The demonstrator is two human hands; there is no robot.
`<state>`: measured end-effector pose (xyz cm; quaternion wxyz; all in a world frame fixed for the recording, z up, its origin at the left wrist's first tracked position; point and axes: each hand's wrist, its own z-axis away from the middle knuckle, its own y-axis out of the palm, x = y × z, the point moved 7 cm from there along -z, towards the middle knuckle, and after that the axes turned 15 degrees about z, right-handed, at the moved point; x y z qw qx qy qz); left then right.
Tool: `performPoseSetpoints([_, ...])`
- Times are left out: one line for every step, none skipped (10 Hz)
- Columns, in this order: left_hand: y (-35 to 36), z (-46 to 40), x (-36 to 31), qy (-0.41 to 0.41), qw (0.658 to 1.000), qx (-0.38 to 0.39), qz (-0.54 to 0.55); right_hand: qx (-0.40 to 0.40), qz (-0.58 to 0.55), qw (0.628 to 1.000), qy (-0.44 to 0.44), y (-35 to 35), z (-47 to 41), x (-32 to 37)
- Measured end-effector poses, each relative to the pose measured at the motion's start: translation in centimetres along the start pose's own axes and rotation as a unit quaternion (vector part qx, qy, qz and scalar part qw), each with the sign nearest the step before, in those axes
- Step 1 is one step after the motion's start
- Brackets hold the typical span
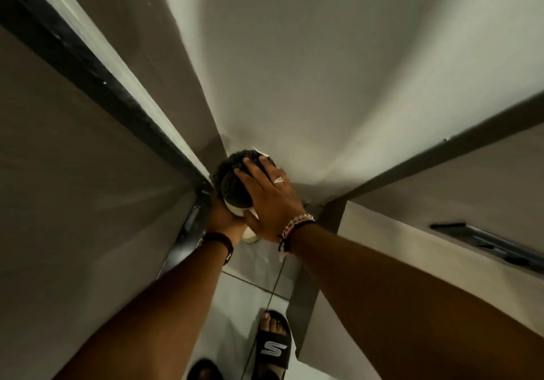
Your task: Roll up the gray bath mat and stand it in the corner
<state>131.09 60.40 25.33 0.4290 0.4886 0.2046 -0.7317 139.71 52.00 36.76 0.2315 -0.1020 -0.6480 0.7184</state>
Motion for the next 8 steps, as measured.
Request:
performPoseSetpoints([-1.0, -2.0, -0.5, 0.026, 0.955, 0.017, -0.294, 0.003, 0.016, 1.0, -0.011, 0.2, -2.1, -0.3])
performPoseSetpoints([-1.9, -3.2, -1.4, 0.006, 0.97, -0.037, -0.242, -0.002, 0.045, 0.999, -0.027, 0.2, -4.7, -0.3])
performPoseSetpoints([-2.2, -4.2, -3.1, 0.034, 0.964, -0.034, -0.262, -0.01, 0.092, 0.994, -0.056, 0.7, -6.8, 0.4])
performPoseSetpoints([-1.9, -4.4, -3.8, 0.037, 0.978, -0.006, -0.203, -0.023, 0.115, 0.991, -0.059, 1.1, -8.4, 1.5])
performPoseSetpoints([-2.2, -4.3, -4.5, 0.036, 0.992, 0.022, -0.12, -0.029, 0.107, 0.993, -0.035, 1.2, -9.1, 2.2])
performPoseSetpoints([-3.4, -2.2, -5.7, 0.08, 0.975, 0.026, -0.206, -0.034, 0.08, 0.996, -0.015, 0.9, -8.0, 2.0])
performPoseSetpoints([-3.3, 0.6, -8.0, 0.129, 0.92, 0.046, -0.367, -0.03, 0.058, 0.997, 0.034, -0.5, -5.3, 0.5])
performPoseSetpoints([-3.4, 3.4, -9.8, 0.141, 0.811, 0.117, -0.556, -0.007, 0.059, 0.995, 0.08, -1.7, -2.0, -0.4])
